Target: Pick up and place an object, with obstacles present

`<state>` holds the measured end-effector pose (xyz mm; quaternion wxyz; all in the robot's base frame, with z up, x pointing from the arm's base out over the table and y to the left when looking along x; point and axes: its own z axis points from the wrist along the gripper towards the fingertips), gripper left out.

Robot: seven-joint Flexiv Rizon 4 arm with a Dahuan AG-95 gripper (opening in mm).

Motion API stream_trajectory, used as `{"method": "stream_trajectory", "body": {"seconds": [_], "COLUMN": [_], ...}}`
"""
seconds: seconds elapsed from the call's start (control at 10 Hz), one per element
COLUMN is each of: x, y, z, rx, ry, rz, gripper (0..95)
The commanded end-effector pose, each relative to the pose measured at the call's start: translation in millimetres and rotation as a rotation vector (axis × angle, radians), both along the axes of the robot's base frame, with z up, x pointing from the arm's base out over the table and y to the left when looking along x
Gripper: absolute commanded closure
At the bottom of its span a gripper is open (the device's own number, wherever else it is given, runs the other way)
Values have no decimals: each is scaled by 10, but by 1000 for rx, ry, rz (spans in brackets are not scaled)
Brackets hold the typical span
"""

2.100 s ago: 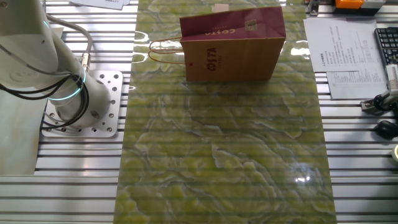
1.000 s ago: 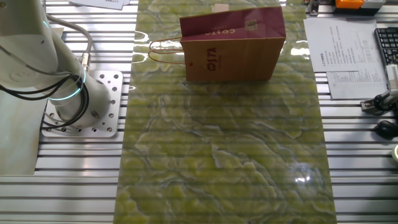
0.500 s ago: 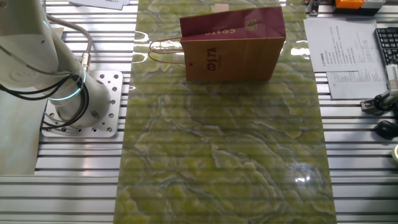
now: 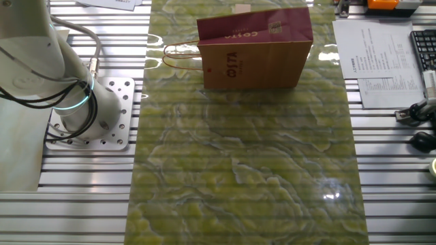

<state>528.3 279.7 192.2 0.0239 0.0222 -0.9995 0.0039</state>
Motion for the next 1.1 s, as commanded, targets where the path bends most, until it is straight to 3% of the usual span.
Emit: {"method": "stream_trajectory", "body": {"seconds": [0.1, 0.5, 0.8, 1.1], "x": [-18, -101, -225, -299], "y": [15, 67, 111, 108], "z": [-49, -189, -313, -346], "rx": [0, 0, 2, 2], "ry": [-2, 2, 3, -4], "rz": [2, -9, -16, 20], "gripper": [570, 570, 570, 570]}}
